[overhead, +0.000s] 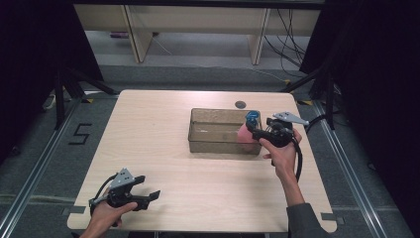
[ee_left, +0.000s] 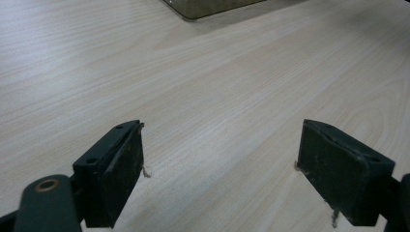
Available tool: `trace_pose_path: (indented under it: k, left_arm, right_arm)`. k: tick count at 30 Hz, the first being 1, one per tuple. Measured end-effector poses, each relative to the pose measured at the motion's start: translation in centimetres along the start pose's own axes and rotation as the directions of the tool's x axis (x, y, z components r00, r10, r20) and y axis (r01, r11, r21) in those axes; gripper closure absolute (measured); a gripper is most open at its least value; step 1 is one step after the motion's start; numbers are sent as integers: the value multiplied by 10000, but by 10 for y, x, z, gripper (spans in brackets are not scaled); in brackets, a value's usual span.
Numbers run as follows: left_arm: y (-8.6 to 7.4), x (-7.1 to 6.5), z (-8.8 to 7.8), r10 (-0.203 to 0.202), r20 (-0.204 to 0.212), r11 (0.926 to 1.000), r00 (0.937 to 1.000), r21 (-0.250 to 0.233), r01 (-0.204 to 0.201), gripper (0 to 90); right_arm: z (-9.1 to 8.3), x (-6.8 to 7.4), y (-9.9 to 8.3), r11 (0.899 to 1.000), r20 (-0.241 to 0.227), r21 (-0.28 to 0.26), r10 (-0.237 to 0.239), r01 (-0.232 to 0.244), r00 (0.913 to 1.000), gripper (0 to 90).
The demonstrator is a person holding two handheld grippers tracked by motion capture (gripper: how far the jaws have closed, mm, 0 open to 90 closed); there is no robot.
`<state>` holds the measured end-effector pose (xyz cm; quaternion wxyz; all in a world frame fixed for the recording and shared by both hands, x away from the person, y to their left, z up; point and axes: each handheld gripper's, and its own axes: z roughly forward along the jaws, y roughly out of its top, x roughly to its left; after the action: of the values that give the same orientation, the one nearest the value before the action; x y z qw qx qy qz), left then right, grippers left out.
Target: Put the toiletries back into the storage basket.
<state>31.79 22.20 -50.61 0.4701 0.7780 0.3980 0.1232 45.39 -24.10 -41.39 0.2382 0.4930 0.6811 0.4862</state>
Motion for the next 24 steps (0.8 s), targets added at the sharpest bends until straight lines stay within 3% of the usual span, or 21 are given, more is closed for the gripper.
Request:
trace_pose_path:
  k: [1, 2, 4, 5, 6, 7, 12, 13, 14, 15, 18, 19, 21, 23, 24]
  left_arm:
    - [0, 0, 0, 1, 0, 10000, 10000, 0, -1, 159]
    - [0, 0, 0, 0, -3, 10000, 10000, -2, 0, 159]
    - [0, 0, 0, -4, -4, 10000, 10000, -5, 4, 159]
    - [0, 0, 0, -17, -7, 10000, 10000, -10, 17, 159]
    - [0, 1, -1, 91, -16, 9999, 10000, 96, -90, 159]
    - [0, 1, -1, 73, -16, 9999, 10000, 84, -73, 159]
    - [0, 1, -1, 73, -59, 9999, 10000, 154, -72, 159]
    - [0, 1, -1, 58, -28, 9999, 10000, 114, -58, 159]
    - [0, 1, -1, 49, -29, 9999, 10000, 120, -48, 159]
    - [0, 0, 0, -67, -27, 10000, 10000, 20, 67, 159]
    - [0, 0, 0, -86, -25, 10000, 10000, 10, 86, 159]
    - [0, 0, 0, -105, -44, 9999, 9999, 14, 105, 159]
    - [0, 0, 0, -82, -29, 10000, 10000, 18, 82, 159]
    - [0, 0, 0, -58, -39, 10000, 10000, 19, 58, 159]
    - [0, 1, -1, 65, -59, 9999, 10000, 134, -64, 159]
  right_arm:
    - [0, 2, -1, 9994, -171, -91, 341, -342, 9993, 182]
    - [0, 0, -2, 9999, -86, -104, 73, -74, 9999, 182]
    - [-1, 1, -3, 9996, -124, -108, 266, -267, 9996, 184]
    - [-3, 0, -3, 10000, -9, 43, 45, -45, 10000, 184]
    - [-4, 3, -4, 9984, -42, 94, 555, -554, 9985, 184]
    - [-3, -1, -5, 9998, -131, -112, 157, -159, 9998, 186]
    - [-6, 2, -6, 9996, -202, -26, 278, -278, 9994, 189]
    - [-7, 1, -7, 9999, -118, -129, 61, -62, 9999, 189]
    - [-7, 2, -7, 9999, -175, -119, 77, -79, 9998, 190]
    - [-7, 4, -7, 9990, -351, -136, 414, -419, 9985, 190]
    - [-8, 5, -8, 9997, -299, -167, 188, -193, 9994, 189]
    - [-9, 8, -8, 9986, -353, -107, 515, -519, 9980, 190]
    - [-10, 11, -8, 9986, -334, -81, 522, -525, 9981, 190]
    - [-10, 9, -9, 9998, -334, -218, 9, -16, 9994, 190]
    - [-11, 12, -9, 9995, -368, -145, 272, -278, 9990, 191]
